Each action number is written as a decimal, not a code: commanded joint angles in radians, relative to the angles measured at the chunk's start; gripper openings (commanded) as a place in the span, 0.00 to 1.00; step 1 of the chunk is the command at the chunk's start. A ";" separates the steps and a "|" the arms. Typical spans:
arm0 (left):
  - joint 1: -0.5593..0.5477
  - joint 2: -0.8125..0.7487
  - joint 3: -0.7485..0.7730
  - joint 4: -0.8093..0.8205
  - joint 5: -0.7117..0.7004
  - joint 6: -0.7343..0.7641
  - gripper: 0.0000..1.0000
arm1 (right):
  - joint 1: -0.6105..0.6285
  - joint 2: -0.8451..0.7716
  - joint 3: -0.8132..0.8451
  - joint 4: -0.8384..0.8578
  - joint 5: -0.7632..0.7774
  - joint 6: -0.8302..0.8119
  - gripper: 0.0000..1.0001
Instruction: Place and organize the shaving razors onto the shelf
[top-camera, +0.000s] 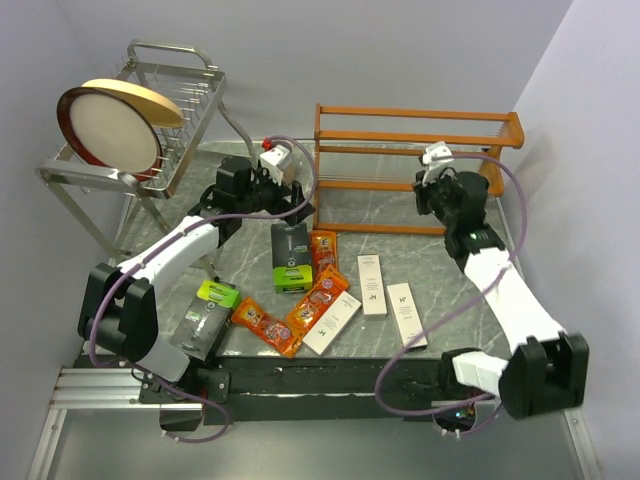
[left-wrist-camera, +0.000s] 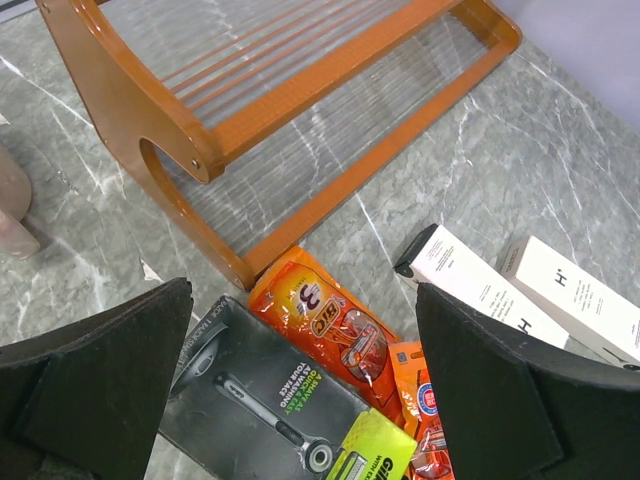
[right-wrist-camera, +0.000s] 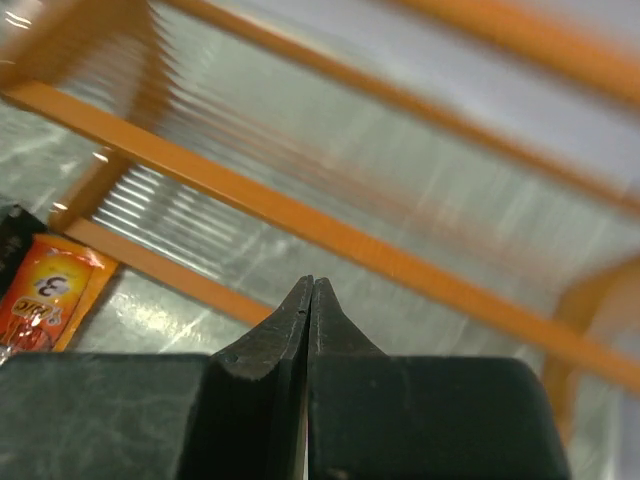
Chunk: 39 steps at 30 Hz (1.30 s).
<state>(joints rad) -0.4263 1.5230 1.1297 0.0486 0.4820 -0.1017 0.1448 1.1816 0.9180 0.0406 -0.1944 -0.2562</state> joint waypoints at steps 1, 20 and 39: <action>-0.006 -0.001 0.021 0.028 0.015 0.002 0.99 | -0.017 0.116 0.148 -0.137 0.180 0.190 0.00; -0.006 0.029 0.016 0.020 -0.005 0.017 0.99 | -0.109 0.458 0.383 -0.315 0.386 0.265 0.00; -0.006 -0.006 -0.071 -0.035 -0.025 -0.006 0.99 | -0.102 0.354 0.294 -0.323 0.303 0.244 0.00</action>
<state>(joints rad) -0.4271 1.5677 1.0748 0.0212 0.4702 -0.0952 0.0410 1.6432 1.2518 -0.2867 0.1570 -0.0135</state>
